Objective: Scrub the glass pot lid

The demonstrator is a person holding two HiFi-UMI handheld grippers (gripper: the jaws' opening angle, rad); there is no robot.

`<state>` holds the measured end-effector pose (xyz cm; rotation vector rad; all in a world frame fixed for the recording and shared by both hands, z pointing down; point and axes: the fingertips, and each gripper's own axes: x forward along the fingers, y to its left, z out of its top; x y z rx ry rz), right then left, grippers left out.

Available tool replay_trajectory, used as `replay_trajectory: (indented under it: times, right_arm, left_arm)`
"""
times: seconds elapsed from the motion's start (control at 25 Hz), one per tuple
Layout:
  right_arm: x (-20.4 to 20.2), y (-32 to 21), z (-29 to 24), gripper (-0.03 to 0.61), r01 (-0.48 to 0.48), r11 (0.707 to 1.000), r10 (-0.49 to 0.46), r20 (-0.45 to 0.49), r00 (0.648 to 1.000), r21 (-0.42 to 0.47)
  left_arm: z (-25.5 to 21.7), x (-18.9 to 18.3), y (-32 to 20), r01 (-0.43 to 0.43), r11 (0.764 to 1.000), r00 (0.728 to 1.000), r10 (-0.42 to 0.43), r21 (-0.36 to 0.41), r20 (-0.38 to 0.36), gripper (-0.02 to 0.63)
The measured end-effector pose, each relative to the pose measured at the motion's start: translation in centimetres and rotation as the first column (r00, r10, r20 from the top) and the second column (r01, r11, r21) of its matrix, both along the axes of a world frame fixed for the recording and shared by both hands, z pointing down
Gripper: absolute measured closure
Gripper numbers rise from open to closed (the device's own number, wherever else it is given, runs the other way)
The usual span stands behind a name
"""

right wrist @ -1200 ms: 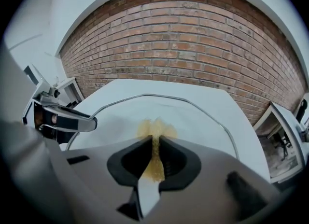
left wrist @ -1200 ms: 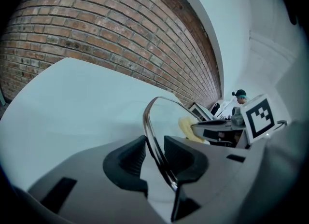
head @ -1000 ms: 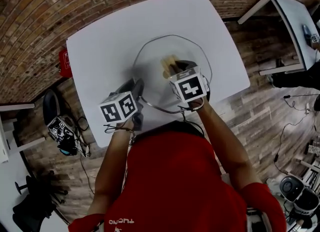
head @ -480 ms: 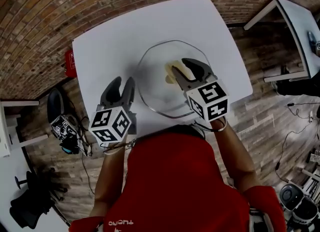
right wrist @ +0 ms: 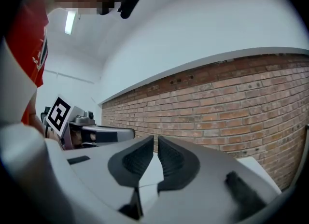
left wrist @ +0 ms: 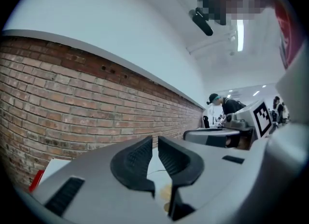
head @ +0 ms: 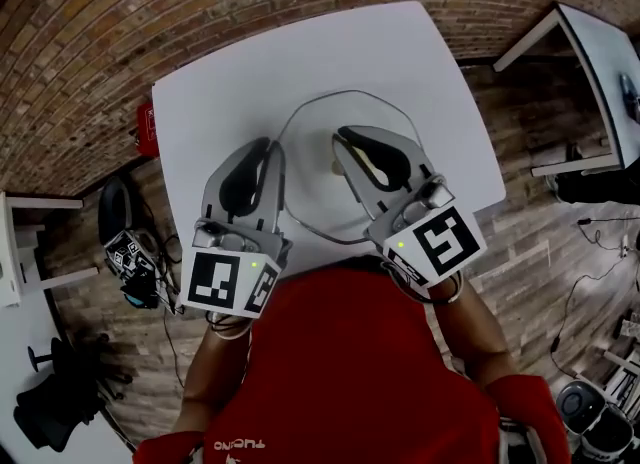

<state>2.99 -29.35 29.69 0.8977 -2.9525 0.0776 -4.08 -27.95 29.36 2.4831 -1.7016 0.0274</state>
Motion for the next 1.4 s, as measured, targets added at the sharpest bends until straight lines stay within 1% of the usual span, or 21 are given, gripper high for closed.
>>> replay_trajectory:
  times: [0.12, 0.24, 0.4, 0.52, 0.6, 0.8, 0.96, 1.28, 1.4]
  right_arm:
    - [-0.3, 0.5, -1.1, 0.536, 0.011, 1.0, -0.012, 0.023, 1.0, 0.026]
    - [0.0, 0.8, -1.2, 0.542, 0.012, 0.999, -0.013, 0.017, 1.0, 0.044]
    - [0.3, 0.9, -2.0, 0.548, -0.011, 0.999, 0.009, 0.049, 0.999, 0.041]
    - [0.7, 1.0, -1.9, 0.549, -0.016, 0.999, 0.015, 0.045, 0.999, 0.042]
    - [0.6, 1.1, -2.0, 0.549, -0.022, 0.999, 0.02, 0.059, 0.998, 0.034]
    - [0.2, 1.3, -1.9, 0.549, -0.018, 1.0, 0.016, 0.057, 0.998, 0.024]
    - [0.3, 1.6, -1.3, 0.549, -0.004, 0.999, 0.004, 0.019, 1.0, 0.031]
    - [-0.1, 1.8, -1.9, 0.549, -0.02, 1.0, 0.019, 0.053, 0.998, 0.021]
    - [0.0, 2.0, -1.4, 0.549, -0.014, 1.0, 0.013, 0.027, 1.0, 0.027]
  left_arm:
    - [-0.8, 0.9, -0.1, -0.018, 1.0, 1.0, 0.018, 0.019, -0.007, 0.581]
    - [-1.2, 2.0, 0.0, -0.043, 0.999, 0.999, 0.044, 0.031, -0.009, 0.591]
    - [-1.4, 3.1, 0.1, -0.065, 0.997, 0.998, 0.065, 0.047, -0.006, 0.595]
    - [-1.6, 3.7, 0.3, -0.074, 0.996, 0.997, 0.075, 0.058, -0.007, 0.597]
    - [-1.7, 4.0, 0.5, -0.079, 0.995, 0.997, 0.08, 0.064, -0.009, 0.597]
    - [-1.7, 3.9, 0.6, -0.083, 0.995, 0.996, 0.084, 0.06, -0.015, 0.597]
    - [-1.6, 3.8, 0.7, -0.086, 0.995, 0.996, 0.087, 0.057, -0.018, 0.597]
    - [-1.7, 3.3, 1.0, -0.084, 0.994, 0.996, 0.086, 0.063, -0.025, 0.597]
    - [-1.7, 3.1, 1.1, -0.082, 0.995, 0.996, 0.084, 0.061, -0.027, 0.597]
